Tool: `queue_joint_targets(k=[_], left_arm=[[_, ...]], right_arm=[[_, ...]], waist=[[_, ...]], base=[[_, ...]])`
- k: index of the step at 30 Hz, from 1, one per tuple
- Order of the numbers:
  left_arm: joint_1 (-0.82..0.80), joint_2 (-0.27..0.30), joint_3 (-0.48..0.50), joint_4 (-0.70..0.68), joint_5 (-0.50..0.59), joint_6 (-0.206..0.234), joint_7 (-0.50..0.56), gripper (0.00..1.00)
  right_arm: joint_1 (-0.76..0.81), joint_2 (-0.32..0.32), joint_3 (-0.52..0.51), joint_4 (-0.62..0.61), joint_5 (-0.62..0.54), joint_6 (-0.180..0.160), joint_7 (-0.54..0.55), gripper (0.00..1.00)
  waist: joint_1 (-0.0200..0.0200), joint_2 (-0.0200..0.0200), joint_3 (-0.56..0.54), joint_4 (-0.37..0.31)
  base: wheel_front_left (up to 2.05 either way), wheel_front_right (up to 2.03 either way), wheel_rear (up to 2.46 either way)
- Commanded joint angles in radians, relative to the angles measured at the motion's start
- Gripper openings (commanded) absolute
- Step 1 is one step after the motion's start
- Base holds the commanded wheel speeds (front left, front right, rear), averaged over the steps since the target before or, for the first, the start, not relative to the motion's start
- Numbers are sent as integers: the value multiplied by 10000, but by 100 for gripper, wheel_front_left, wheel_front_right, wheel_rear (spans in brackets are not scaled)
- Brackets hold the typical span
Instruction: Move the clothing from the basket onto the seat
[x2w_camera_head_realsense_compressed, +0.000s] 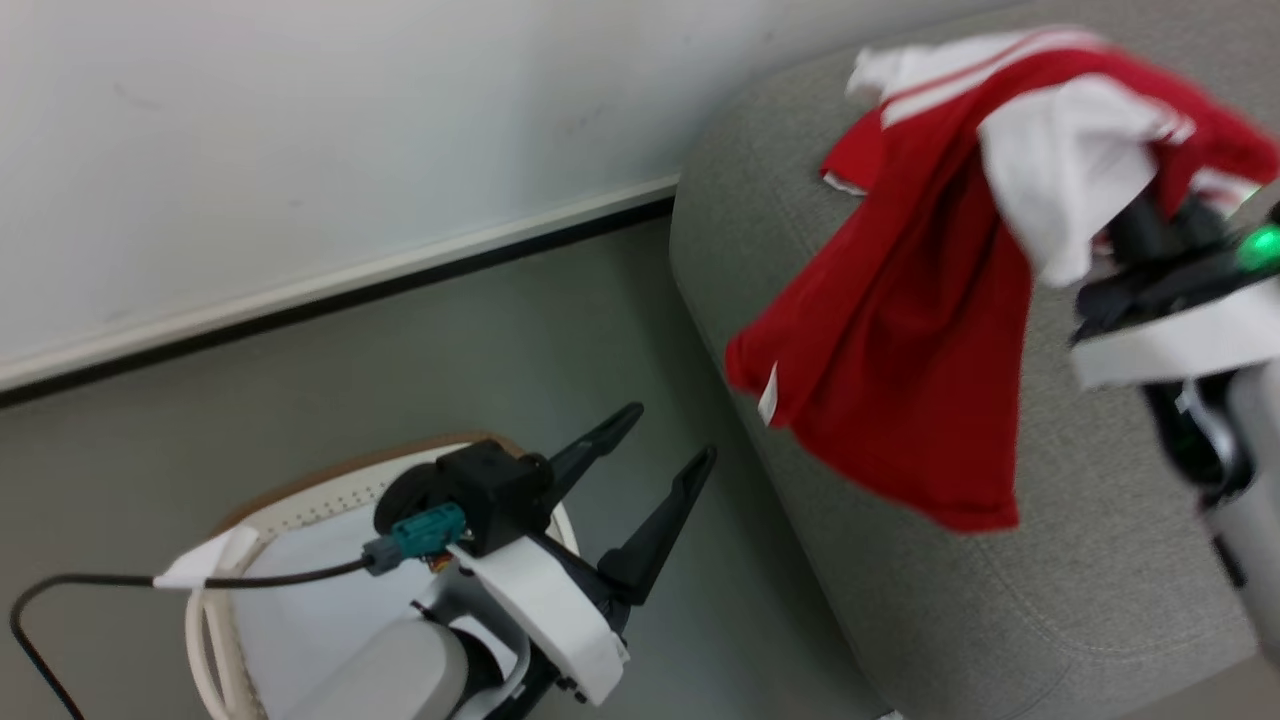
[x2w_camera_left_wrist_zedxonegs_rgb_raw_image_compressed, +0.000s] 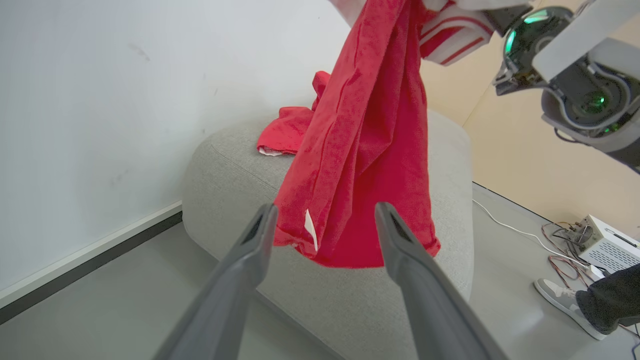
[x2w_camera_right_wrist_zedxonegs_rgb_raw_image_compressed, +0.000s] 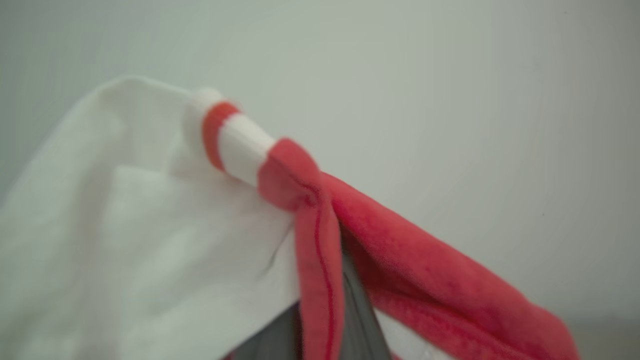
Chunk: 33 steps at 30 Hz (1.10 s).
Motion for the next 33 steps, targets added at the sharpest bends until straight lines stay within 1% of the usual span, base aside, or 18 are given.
queue_joint_targets(k=[1,3,5,10,12,15,18,21,23,25,27,29,30,31,33], left_arm=[[-277,101,73,-39,216,-50,30,100],[-599,100,109,-79,260,-84,53,100],[-910,77,168,-92,279,-141,82,100],[-1368,-3,254,-2,378,-199,-117,100],[-1420,-28,308,9,366,-151,-208,100],[-1369,4,432,-8,317,-54,-314,100],[-1237,55,478,-42,283,7,-395,100],[-1152,111,477,-148,309,82,-390,100],[-1085,138,467,-185,343,135,-383,100],[-1000,184,488,-200,323,191,-406,100],[-937,223,501,-198,319,237,-434,100],[-813,269,508,-139,262,274,-465,100],[-776,286,521,-112,243,284,-483,100],[-772,302,547,-100,234,311,-508,100],[-692,317,628,-32,179,347,-627,100]], right_arm=[[-583,-61,-463,54,-173,-25,-7,0],[-1424,-225,-1291,266,-286,-25,-5,0],[-2339,-424,-2375,554,-426,-25,-5,0],[-4198,-1083,-5068,1808,-1200,-26,-2,0],[-4726,-1381,-6089,2375,-1710,-24,-2,0],[-5151,-1778,-7412,3369,-2805,-24,0,0],[-5214,-1926,-8910,4349,-3913,-24,-3,0],[-4844,-1786,-10600,5239,-4952,-26,-2,0],[-4600,-1514,-11594,5609,-5611,-24,-3,0],[-4409,-1157,-12415,5730,-6199,-24,-5,0],[-4217,-735,-13048,5537,-6726,-24,-5,0],[-4056,-217,-13380,5301,-7175,-24,-5,53],[-3988,5,-13456,5161,-7292,-24,-5,91],[-3918,195,-13425,4988,-7469,-24,-5,100],[-3710,573,-13123,4679,-7672,-24,-5,100]], waist=[[-1,-1,1022,600],[-1,-1,1567,858],[-1,-1,2127,1133],[-1,-1,3015,1874],[-1,-1,3241,2132],[-1,-1,3587,2438],[-1,-1,3893,2714],[-1,-1,4225,2928],[-1,-1,4375,3020],[-1,-1,4435,3037],[-1,-1,4410,3003],[-1,-1,4258,2899],[-1,-1,4150,2846],[-1,-1,4037,2794],[-1,-1,3767,2657]], base=[[0,0,0],[0,0,0],[0,0,0],[0,0,0],[0,0,0],[0,0,0],[0,0,0],[0,0,0],[0,0,0],[0,0,0],[0,0,0],[0,0,0],[0,0,0],[0,0,0],[0,0,0]])
